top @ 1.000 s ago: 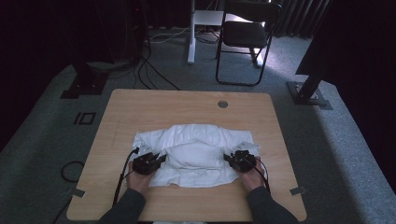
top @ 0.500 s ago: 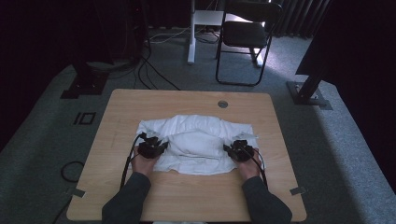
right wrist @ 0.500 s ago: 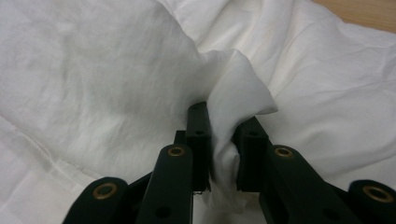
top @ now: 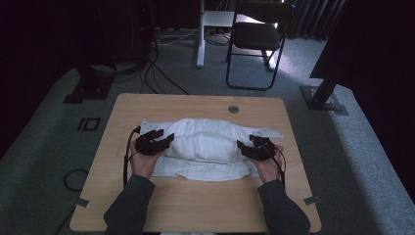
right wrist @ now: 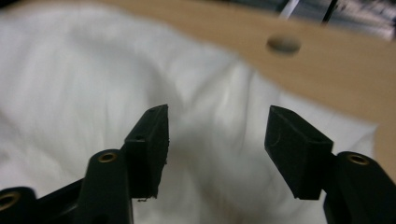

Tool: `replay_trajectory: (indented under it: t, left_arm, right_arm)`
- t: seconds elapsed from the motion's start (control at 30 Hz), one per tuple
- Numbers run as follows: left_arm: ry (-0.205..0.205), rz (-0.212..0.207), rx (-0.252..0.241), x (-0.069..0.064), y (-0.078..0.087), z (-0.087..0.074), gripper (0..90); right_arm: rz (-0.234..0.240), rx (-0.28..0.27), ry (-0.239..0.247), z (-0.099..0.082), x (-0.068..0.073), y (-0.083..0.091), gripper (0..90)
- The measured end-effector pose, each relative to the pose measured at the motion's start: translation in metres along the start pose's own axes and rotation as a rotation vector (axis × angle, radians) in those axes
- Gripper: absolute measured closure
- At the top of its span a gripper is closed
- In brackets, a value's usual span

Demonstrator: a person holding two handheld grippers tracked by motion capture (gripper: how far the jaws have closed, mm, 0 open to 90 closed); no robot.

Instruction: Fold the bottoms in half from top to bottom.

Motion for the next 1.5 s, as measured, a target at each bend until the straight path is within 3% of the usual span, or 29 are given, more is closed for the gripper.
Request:
replay_trajectory:
  t: [0.1, 0.2, 0.33, 0.43, 0.67, 0.7, 0.73, 0.8, 0.93, 1.1, 1.2, 1.23, 1.3, 1.43, 1.5]
  left_arm:
    - [-0.033, 0.007, 0.001, -0.003, -0.006, 0.017, 49.6]
    - [-0.046, -0.004, 0.031, -0.007, -0.023, 0.025, 50.9]
    - [-0.070, -0.040, 0.114, -0.017, -0.050, 0.019, 53.0]
    - [-0.091, -0.072, 0.182, -0.027, -0.062, 0.004, 55.9]
    - [-0.098, -0.113, 0.207, -0.047, -0.047, -0.037, 57.0]
    - [-0.098, -0.113, 0.207, -0.047, -0.047, -0.037, 57.0]
    - [-0.111, -0.114, 0.205, -0.053, -0.040, -0.052, 57.0]
    - [-0.109, -0.116, 0.199, -0.056, -0.036, -0.062, 56.8]
    - [-0.100, -0.115, 0.180, -0.057, -0.033, -0.074, 56.8]
    - [-0.074, -0.119, 0.153, -0.056, -0.030, -0.079, 56.3]
    - [-0.070, -0.074, 0.107, -0.046, -0.018, -0.069, 51.2]
    - [-0.067, -0.034, 0.098, -0.040, -0.015, -0.065, 49.0]
    - [-0.075, 0.112, 0.109, -0.021, -0.008, -0.059, 44.4]
    - [-0.032, 0.162, 0.115, 0.005, -0.003, -0.056, 39.6]
    - [-0.015, 0.159, 0.118, 0.011, -0.002, -0.056, 38.8]
  right_arm:
    - [0.020, -0.029, 0.006, 0.017, 0.010, 0.000, 38.8]
    - [0.014, -0.003, 0.026, 0.026, 0.020, -0.015, 40.7]
    - [0.007, 0.071, 0.024, 0.025, 0.029, -0.047, 41.6]
    - [0.006, 0.122, 0.022, 0.016, 0.033, -0.061, 41.7]
    - [0.029, 0.169, 0.047, -0.020, 0.041, -0.053, 42.4]
    - [0.029, 0.169, 0.047, -0.020, 0.041, -0.053, 42.4]
    - [0.033, 0.173, 0.056, -0.026, 0.042, -0.050, 42.3]
    - [0.030, 0.179, 0.086, -0.044, 0.042, -0.043, 42.3]
    - [0.039, 0.201, 0.080, -0.060, 0.039, -0.046, 42.3]
    - [0.042, 0.197, 0.074, -0.067, 0.038, -0.051, 42.5]
    - [0.038, 0.193, 0.081, -0.069, 0.038, -0.052, 42.6]
    - [0.039, 0.194, 0.078, -0.069, 0.038, -0.053, 42.6]
    - [0.042, 0.193, 0.072, -0.069, 0.038, -0.053, 42.6]
    - [0.048, 0.183, 0.063, -0.070, 0.037, -0.053, 42.6]
    - [0.048, 0.181, 0.062, -0.070, 0.037, -0.053, 42.6]
Point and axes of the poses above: each handheld gripper's, and its own axes: y roughly backward along the jaws, z roughly out of its top, x roughly to its left, the point moved 6 cm from there along -y, roughly forward along the jaws, and after that the axes turned 14 degrees about -y, right-handed, at the moved point
